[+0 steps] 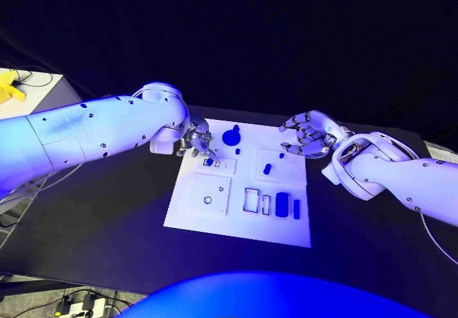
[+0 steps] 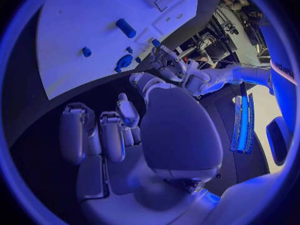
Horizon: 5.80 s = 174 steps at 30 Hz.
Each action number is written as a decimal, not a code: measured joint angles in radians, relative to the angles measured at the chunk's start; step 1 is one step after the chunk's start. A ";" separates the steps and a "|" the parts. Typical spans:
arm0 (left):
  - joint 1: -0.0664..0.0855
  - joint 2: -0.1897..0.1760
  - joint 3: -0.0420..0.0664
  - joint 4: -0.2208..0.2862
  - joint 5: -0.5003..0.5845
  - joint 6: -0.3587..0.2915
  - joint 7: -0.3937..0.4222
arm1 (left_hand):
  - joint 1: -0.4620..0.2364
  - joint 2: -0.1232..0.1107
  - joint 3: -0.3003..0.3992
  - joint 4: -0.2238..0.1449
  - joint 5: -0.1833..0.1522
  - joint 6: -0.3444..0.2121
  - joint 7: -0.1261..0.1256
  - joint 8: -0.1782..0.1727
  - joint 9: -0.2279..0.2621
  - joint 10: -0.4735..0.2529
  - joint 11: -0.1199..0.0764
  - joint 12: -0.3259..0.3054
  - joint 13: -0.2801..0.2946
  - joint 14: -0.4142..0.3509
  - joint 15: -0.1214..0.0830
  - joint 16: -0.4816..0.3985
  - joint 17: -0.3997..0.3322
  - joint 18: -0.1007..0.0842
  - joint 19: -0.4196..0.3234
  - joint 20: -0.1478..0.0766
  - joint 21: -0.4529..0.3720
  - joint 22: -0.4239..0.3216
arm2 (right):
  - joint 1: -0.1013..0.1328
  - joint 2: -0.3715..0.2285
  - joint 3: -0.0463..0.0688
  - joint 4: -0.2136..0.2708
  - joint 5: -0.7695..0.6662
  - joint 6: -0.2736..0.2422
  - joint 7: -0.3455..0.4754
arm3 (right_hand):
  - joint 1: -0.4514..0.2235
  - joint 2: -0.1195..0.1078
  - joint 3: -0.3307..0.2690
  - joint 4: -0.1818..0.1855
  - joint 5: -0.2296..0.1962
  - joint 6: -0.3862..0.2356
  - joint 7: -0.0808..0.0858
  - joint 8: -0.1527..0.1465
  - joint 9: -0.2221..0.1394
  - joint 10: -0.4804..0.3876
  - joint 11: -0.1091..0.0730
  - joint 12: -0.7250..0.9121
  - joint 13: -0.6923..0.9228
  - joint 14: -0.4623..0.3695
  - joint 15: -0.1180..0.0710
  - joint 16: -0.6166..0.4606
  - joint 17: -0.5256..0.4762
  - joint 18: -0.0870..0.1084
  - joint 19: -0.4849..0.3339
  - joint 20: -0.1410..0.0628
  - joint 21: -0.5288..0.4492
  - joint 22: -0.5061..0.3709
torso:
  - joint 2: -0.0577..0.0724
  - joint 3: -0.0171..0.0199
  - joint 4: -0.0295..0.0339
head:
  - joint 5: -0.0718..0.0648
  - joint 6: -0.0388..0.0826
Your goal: Assemble the parts on the task board
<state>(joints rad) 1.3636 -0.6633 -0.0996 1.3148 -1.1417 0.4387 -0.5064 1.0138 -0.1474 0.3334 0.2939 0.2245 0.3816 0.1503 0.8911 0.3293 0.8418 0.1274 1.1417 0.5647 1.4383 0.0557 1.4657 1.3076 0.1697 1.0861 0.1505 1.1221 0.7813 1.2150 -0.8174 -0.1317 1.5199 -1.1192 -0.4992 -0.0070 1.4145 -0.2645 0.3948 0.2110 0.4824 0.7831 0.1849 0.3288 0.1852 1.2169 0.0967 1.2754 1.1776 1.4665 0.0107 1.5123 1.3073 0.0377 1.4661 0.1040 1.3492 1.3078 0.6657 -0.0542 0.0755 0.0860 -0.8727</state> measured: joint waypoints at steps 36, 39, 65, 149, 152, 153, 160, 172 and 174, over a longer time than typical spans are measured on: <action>-0.010 0.033 -0.007 -0.042 0.014 0.010 -0.001 | 0.084 0.053 0.018 0.000 0.012 0.107 0.010 0.082 0.023 -0.003 -0.012 0.028 -0.020 0.006 -0.006 0.012 0.000 0.000 0.005 -0.005 0.035 0.036 | -0.002 0.001 0.000 0.001 0.001 -0.001 0.000 | 0.000 0.000 0.000 0.000 0.014 0.000 0.000 -0.004 0.000 0.000 0.000 0.000 0.000 0.000 0.000 0.000 0.000 0.000 0.000 0.000 0.000 0.000 | 0.001 0.0005 -0.0008 | 0.000 0.000; -0.012 0.039 -0.009 -0.047 0.015 0.017 -0.002 | 0.084 0.053 0.019 0.001 0.012 0.108 0.012 0.082 0.024 -0.003 -0.012 0.028 -0.020 0.006 -0.006 0.012 0.000 0.000 0.008 -0.007 0.038 0.037 | -0.002 0.001 0.000 0.001 0.001 -0.001 0.000 | 0.000 0.000 0.000 0.000 0.014 0.000 0.000 -0.004 0.000 0.000 0.000 0.000 0.000 0.000 0.000 0.000 0.000 0.000 0.000 0.000 0.000 0.000 | 0.002 0.0004 -0.0008 | 0.000 0.000; -0.016 0.042 -0.018 -0.049 0.021 0.036 -0.006 | 0.068 0.018 0.323 -0.005 0.008 0.155 0.001 0.170 0.134 0.025 -0.048 0.035 -0.032 0.018 -0.040 0.016 0.000 0.000 0.031 -0.031 0.054 0.055 | -0.002 0.002 0.000 0.000 0.001 0.000 0.000 | 0.000 0.000 0.000 0.000 0.019 0.000 0.000 -0.004 0.000 0.000 0.000 0.000 0.000 0.000 0.000 0.000 0.000 0.000 -0.004 0.004 0.000 0.000 | 0.001 0.0004 -0.0008 | -0.006 0.000; -0.100 -0.109 -0.049 0.182 0.064 -0.596 0.045 | 0.029 -0.038 0.533 -0.052 0.000 0.229 -0.061 0.282 0.199 0.258 -0.118 0.136 0.194 0.029 -0.100 0.039 0.000 -0.032 0.122 -0.093 0.167 0.200 | 0.015 0.019 0.001 -0.105 0.541 -0.164 0.280 | -0.048 0.019 0.106 -0.101 0.024 -0.018 0.010 0.054 0.021 -0.298 0.013 -0.572 -0.665 -0.295 0.016 -0.729 -0.561 0.134 -0.331 0.016 -0.893 -0.496 | 0.000 0.0031 -0.0005 | -0.021 0.000; -0.101 -0.109 -0.050 0.183 0.061 -0.607 0.051 | 0.029 -0.039 0.533 -0.052 0.000 0.229 -0.061 0.282 0.199 0.258 -0.118 0.136 0.195 0.029 -0.100 0.039 0.000 -0.032 0.126 -0.090 0.167 0.201 | 0.018 0.027 0.001 -0.119 0.597 -0.176 0.319 | -0.064 0.029 0.106 -0.123 0.021 -0.023 0.012 0.058 0.021 -0.300 0.015 -0.644 -0.744 -0.295 0.016 -0.812 -0.588 0.134 -0.339 0.022 -0.930 -0.529 | 0.001 0.0031 -0.0009 | -0.024 0.000; -0.102 -0.109 -0.050 0.184 0.060 -0.609 0.053 | 0.029 -0.039 0.533 -0.052 0.000 0.229 -0.061 0.282 0.199 0.258 -0.118 0.136 0.196 0.029 -0.100 0.039 0.000 -0.032 0.126 -0.090 0.167 0.201 | 0.019 0.029 0.001 -0.122 0.611 -0.178 0.328 | -0.068 0.027 0.108 -0.128 0.019 -0.023 0.012 0.062 0.021 -0.298 0.016 -0.668 -0.769 -0.297 0.018 -0.836 -0.594 0.134 -0.346 0.023 -0.941 -0.539 | 0.001 0.0031 -0.0012 | -0.025 0.000; -0.104 -0.109 -0.050 0.185 0.058 -0.614 0.061 | 0.025 -0.042 0.533 -0.052 0.000 0.233 -0.065 0.279 0.235 0.267 -0.120 0.136 0.199 0.029 -0.100 0.039 0.000 -0.032 0.126 -0.090 0.167 0.202 | 0.024 0.039 0.002 -0.142 0.682 -0.188 0.373 | -0.084 0.042 0.106 -0.156 0.017 -0.029 0.012 0.066 0.017 -0.281 0.033 -0.777 -0.898 -0.302 0.031 -0.945 -0.625 0.134 -0.359 0.034 -0.992 -0.590 | 0.001 0.0030 -0.0012 | -0.031 0.000; -0.115 -0.108 -0.054 0.185 0.055 -0.606 0.066 | 0.024 -0.044 0.533 -0.052 -0.004 0.239 -0.065 0.264 0.262 0.272 -0.122 0.136 0.201 0.029 -0.100 0.039 0.000 -0.032 0.126 -0.090 0.167 0.202 | 0.027 0.045 0.002 -0.156 0.730 -0.185 0.407 | -0.115 0.054 0.130 -0.191 0.017 -0.030 0.012 0.070 0.001 -0.258 0.056 -0.907 -1.075 -0.323 0.063 -1.191 -0.751 0.133 -0.408 0.064 -1.112 -0.724 | 0.001 0.0021 -0.0001 | -0.035 0.000; -0.117 -0.108 -0.054 0.185 0.053 -0.604 0.066 | 0.024 -0.044 0.533 -0.053 -0.004 0.239 -0.065 0.264 0.264 0.274 -0.120 0.136 0.201 0.029 -0.100 0.039 0.000 -0.032 0.126 -0.090 0.167 0.202 | 0.027 0.045 0.002 -0.156 0.734 -0.184 0.410 | -0.115 0.054 0.131 -0.192 0.017 -0.030 0.012 0.070 0.000 -0.258 0.056 -0.908 -1.086 -0.323 0.063 -1.208 -0.761 0.133 -0.409 0.066 -1.121 -0.737 | 0.000 0.0021 -0.0001 | -0.036 0.000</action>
<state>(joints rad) 1.2462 -0.7716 -0.1541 1.5000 -1.0890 -0.1656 -0.4399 1.0379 -0.1909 0.8666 0.2414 0.2208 0.6211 0.0852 1.1554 0.5930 1.1156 0.0069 1.2779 0.7652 1.4669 -0.0446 1.5046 1.3074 0.1378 1.2116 0.0608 1.2894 0.9833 1.2424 -0.7722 -0.1294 1.3634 -0.3851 -0.6828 0.4030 1.3000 -0.2105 0.5257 0.0189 0.4993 0.7535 0.1966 0.3986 0.1853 0.9590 0.1531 0.3677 0.0920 1.1433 0.0736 0.3041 0.5460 0.1709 1.0568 0.1700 0.2280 0.5706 0.6662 -0.0521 0.0755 0.0501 -0.8727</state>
